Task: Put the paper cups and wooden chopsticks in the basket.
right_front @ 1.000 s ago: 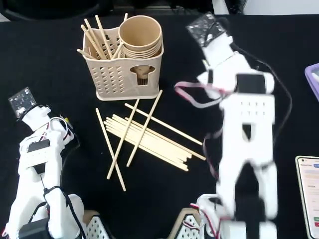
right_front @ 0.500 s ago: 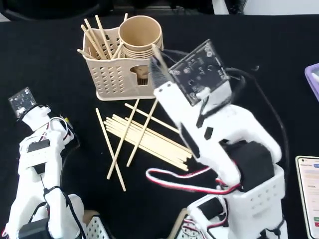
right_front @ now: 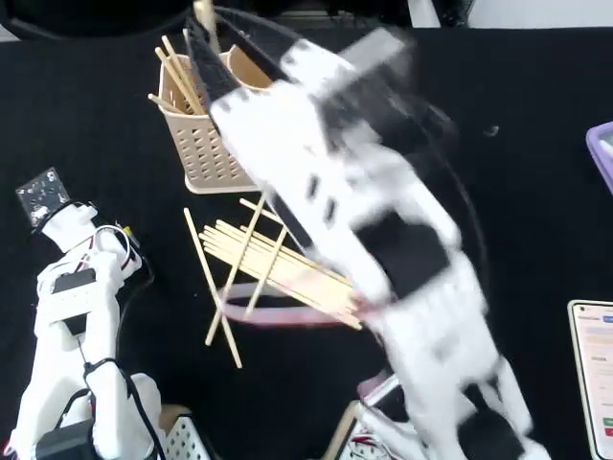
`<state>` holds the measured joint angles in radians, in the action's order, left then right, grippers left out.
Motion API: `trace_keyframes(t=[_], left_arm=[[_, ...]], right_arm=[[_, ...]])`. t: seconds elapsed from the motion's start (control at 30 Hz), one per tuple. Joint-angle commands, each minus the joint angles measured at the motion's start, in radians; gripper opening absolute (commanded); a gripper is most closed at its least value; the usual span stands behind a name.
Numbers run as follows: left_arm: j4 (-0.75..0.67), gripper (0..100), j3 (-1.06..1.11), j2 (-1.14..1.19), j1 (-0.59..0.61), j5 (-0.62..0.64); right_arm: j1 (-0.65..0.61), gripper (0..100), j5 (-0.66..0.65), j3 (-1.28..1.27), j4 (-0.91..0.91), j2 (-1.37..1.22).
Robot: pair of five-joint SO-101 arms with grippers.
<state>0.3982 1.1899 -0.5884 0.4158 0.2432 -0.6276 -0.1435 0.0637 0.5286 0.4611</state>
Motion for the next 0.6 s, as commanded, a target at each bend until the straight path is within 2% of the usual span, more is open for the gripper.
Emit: trace_keyframes(t=[0.0, 0.57], left_arm=[[-0.020, 16, -0.015, -0.023, -0.004, 0.005], [-0.020, 16, -0.013, -0.023, -0.004, 0.005]], right_arm=[[-0.011, 1.0, 0.006, 0.131, -0.061, -0.099], [0.034, 1.0, -0.002, 0.568, -0.064, -0.538]])
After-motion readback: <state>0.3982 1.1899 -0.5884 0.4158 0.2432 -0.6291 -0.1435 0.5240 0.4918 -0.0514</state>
